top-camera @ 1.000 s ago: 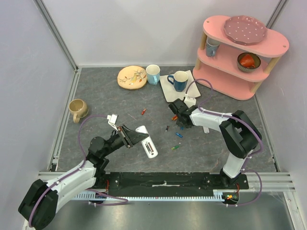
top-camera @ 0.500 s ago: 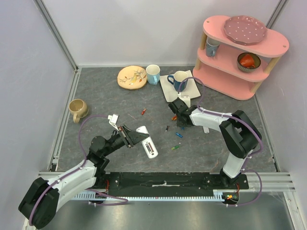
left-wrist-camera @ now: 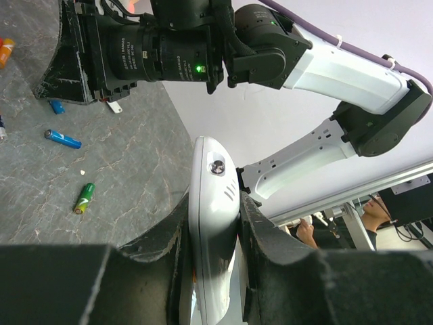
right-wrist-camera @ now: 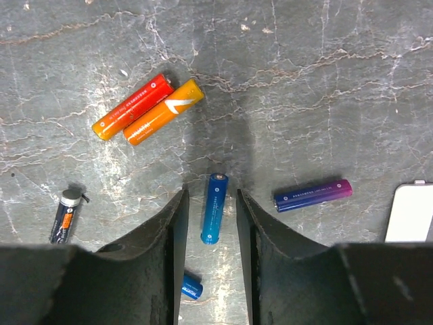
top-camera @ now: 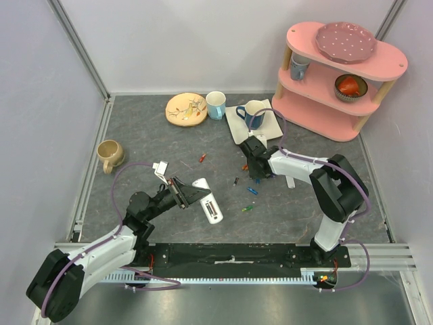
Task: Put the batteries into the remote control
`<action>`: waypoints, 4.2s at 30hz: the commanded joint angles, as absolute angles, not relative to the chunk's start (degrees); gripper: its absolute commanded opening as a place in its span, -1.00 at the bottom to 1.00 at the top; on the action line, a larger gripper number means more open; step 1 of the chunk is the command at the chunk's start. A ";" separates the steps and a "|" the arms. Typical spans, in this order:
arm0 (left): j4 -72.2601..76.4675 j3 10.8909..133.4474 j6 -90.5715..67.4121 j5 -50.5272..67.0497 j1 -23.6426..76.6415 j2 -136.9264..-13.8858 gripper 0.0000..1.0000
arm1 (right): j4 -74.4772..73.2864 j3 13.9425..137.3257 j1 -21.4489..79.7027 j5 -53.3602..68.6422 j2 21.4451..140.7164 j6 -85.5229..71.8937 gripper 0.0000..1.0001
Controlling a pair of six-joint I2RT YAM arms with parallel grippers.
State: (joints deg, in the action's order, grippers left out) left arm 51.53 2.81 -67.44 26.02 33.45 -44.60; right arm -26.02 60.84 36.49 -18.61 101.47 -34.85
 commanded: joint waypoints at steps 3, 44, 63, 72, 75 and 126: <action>54.67 -1.76 -68.55 25.75 33.49 -44.47 -0.96 | -28.39 62.40 35.51 -14.24 103.80 -34.98 -0.22; 56.34 -1.67 -68.64 25.23 34.01 -46.49 -0.96 | -27.34 60.29 30.67 -6.15 104.16 -32.87 -1.00; 67.93 5.71 -73.65 22.33 36.03 -60.90 -0.96 | -13.45 45.00 54.04 -17.49 54.59 -28.21 -1.00; 71.97 7.38 -75.14 19.69 37.35 -65.56 -0.96 | -15.65 49.74 71.27 -29.61 58.88 -31.99 -1.00; 73.21 7.47 -76.11 18.99 37.70 -67.14 -0.96 | -14.95 51.06 73.65 -31.55 59.94 -31.82 -1.00; 70.66 10.19 -77.34 15.65 39.90 -67.77 -0.96 | -15.47 51.85 79.45 -38.15 67.06 -33.48 -1.00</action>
State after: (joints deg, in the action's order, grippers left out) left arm 67.37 7.77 -76.77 16.84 39.68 -68.88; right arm -12.67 49.39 79.02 -37.36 66.22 -31.77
